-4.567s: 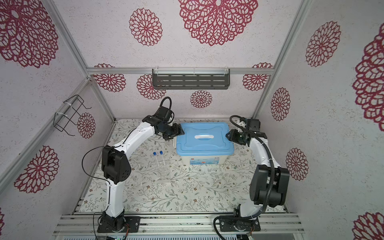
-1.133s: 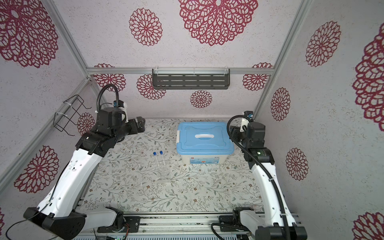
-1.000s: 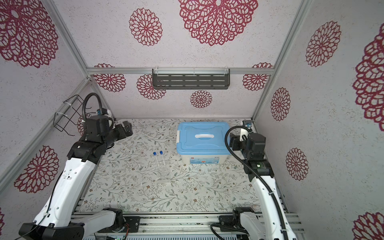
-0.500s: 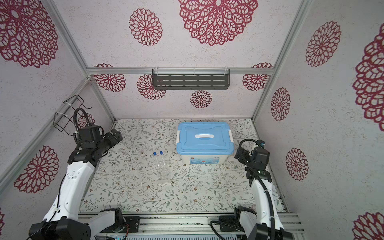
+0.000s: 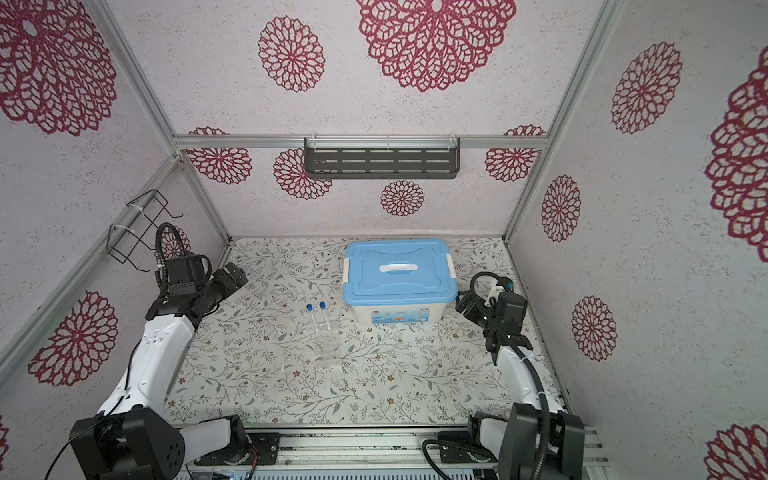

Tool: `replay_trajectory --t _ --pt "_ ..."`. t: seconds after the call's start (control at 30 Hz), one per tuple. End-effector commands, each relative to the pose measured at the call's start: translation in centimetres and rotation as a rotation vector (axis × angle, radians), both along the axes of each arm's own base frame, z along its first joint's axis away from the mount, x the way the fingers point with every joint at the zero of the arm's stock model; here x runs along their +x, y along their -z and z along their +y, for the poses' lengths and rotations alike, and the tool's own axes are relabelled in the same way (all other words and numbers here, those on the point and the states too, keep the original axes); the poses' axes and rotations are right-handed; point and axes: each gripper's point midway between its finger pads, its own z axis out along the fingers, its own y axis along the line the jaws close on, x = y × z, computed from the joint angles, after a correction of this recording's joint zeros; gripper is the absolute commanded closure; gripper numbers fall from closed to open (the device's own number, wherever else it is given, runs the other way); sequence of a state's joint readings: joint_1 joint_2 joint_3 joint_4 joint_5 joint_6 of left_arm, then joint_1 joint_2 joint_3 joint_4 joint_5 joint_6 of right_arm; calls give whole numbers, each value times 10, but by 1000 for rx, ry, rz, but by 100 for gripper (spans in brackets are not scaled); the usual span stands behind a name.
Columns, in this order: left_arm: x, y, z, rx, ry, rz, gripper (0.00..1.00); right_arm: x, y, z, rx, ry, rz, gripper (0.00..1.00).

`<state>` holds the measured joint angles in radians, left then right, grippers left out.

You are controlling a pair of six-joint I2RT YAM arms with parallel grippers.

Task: Organize the chemistry lab equipment

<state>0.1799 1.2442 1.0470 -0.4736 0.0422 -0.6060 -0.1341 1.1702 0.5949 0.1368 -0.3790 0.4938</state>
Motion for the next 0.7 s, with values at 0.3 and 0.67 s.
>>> replay_trajectory --t 0.3,0.67 --pt "7 6 -3 92 72 -56 3 18 -50 7 -200 -69 -172 8" --pt "3 44 -15 421 164 -57 3 -36 -24 -18 -562 8 -368 1"
